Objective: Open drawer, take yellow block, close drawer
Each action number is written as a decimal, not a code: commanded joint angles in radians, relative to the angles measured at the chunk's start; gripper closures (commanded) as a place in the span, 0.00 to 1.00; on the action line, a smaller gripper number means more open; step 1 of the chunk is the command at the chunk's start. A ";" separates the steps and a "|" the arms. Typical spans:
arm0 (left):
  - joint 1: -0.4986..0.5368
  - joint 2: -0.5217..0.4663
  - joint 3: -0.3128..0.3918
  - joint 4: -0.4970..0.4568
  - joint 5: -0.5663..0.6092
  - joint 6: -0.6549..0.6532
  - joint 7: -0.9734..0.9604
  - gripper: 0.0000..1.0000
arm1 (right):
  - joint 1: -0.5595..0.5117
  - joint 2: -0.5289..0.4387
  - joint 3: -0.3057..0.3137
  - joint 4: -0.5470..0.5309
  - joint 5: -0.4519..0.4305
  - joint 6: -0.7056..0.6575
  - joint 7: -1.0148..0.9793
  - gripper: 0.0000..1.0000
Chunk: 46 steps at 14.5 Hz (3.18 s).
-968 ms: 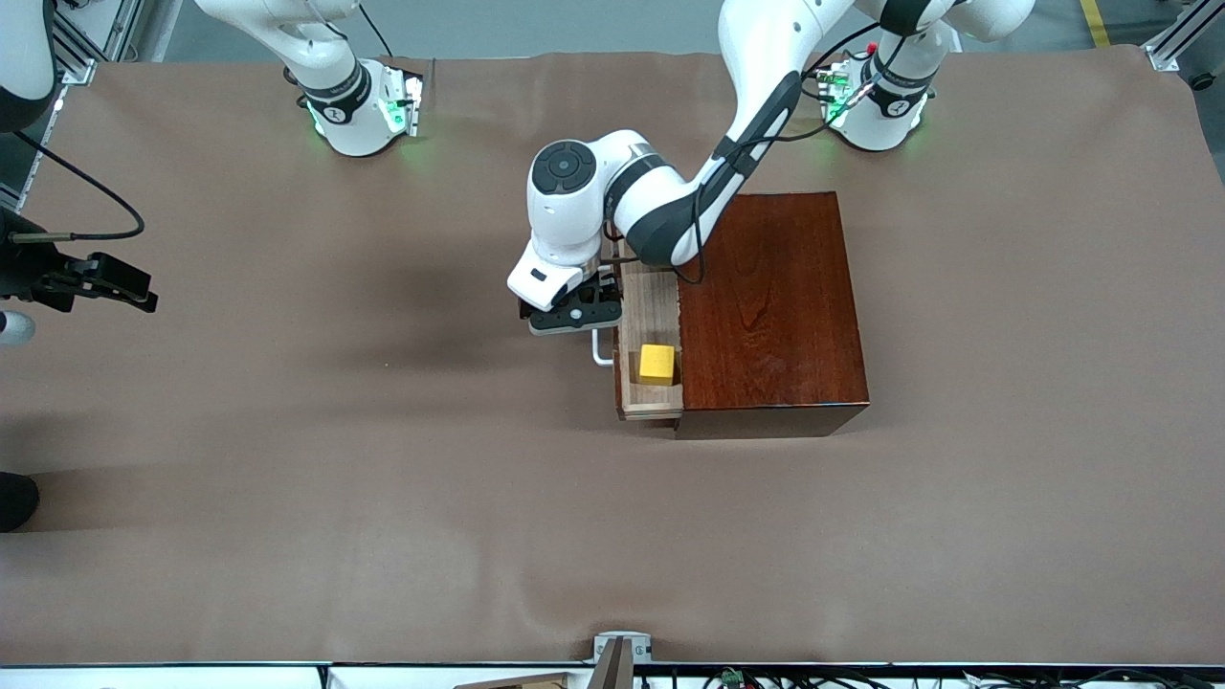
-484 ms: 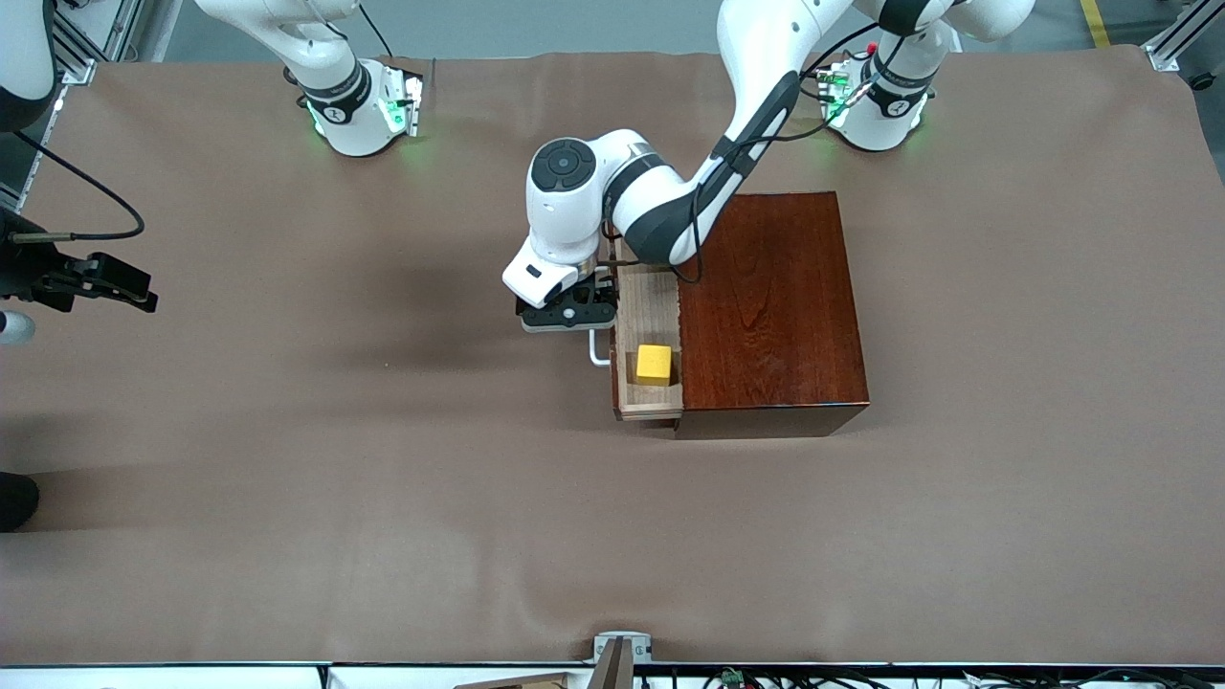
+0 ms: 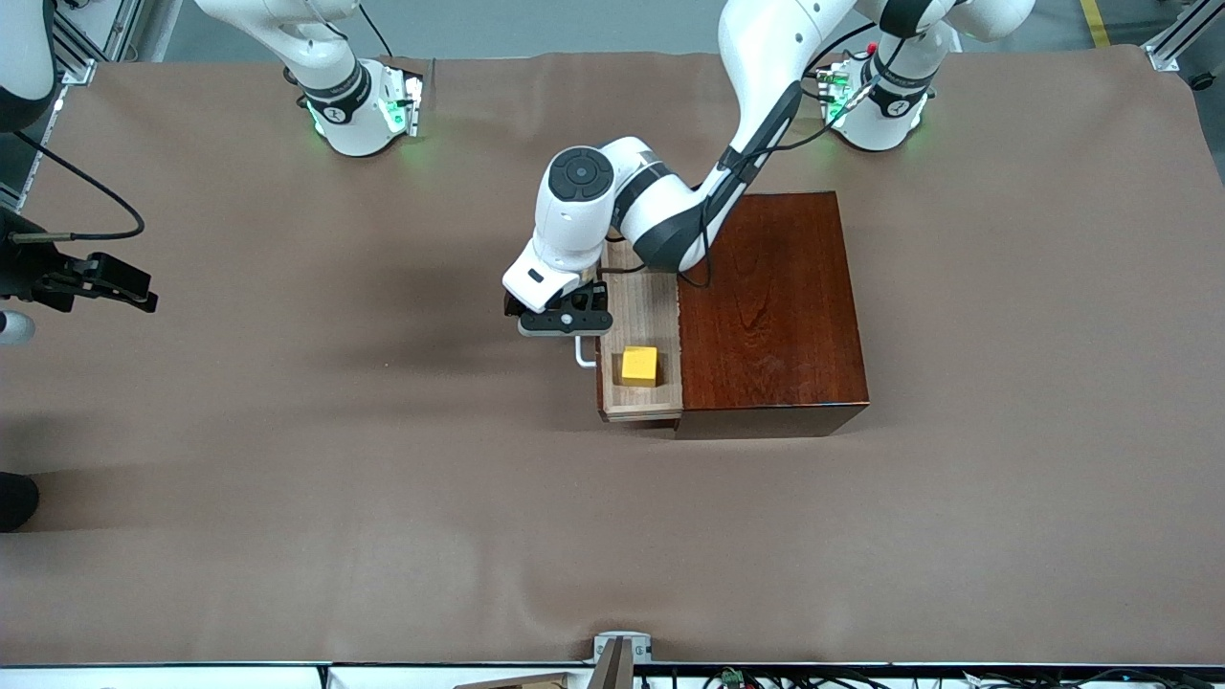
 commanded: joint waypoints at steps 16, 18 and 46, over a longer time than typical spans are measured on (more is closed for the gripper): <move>-0.044 0.034 -0.002 0.128 -0.016 0.093 -0.038 0.00 | 0.000 -0.027 0.002 -0.024 -0.015 -0.002 -0.001 0.00; -0.042 0.022 0.000 0.130 -0.011 0.056 -0.039 0.00 | 0.000 -0.027 0.002 -0.024 -0.015 -0.002 -0.001 0.00; 0.275 -0.285 0.316 0.037 -0.008 -0.444 0.134 0.00 | 0.436 0.005 0.008 -0.010 0.008 0.006 0.943 0.00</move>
